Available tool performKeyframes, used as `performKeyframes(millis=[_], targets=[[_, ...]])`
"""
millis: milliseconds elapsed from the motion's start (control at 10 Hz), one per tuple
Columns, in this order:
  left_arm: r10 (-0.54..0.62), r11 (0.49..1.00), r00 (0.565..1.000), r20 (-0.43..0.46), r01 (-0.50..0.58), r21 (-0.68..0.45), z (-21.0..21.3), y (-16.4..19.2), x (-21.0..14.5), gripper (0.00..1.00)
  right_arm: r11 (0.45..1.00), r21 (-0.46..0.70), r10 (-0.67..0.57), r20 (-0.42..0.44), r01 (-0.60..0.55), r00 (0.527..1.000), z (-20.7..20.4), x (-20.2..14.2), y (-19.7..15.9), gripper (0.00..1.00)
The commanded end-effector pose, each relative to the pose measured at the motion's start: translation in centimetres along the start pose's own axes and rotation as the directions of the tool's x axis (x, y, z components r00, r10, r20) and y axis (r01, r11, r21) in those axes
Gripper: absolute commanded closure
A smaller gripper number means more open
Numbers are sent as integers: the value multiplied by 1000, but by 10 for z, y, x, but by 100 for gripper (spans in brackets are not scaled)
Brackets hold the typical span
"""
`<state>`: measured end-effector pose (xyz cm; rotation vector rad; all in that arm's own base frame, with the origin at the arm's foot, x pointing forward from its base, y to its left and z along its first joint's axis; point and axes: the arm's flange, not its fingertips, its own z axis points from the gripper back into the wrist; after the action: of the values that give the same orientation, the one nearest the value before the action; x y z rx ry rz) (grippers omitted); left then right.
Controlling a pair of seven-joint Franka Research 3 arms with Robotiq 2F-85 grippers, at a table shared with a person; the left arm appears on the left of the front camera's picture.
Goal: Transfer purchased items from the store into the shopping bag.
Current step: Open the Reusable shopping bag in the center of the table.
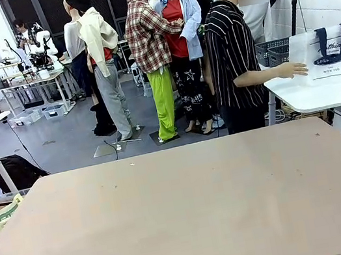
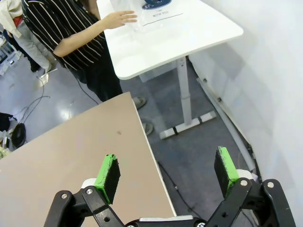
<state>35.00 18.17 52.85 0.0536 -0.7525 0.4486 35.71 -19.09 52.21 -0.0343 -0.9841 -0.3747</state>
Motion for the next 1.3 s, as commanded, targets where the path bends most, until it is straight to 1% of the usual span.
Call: performKeyframes(millis=[0,1200], targets=[[-20,1000,1000,-4,20,4,1,4,0,0,1000,-6,12,-5,-12,1000,1,0,0,0],[-20,1000,1000,-4,20,4,1,4,0,0,1000,-6,12,-5,-12,1000,1,0,0,0]])
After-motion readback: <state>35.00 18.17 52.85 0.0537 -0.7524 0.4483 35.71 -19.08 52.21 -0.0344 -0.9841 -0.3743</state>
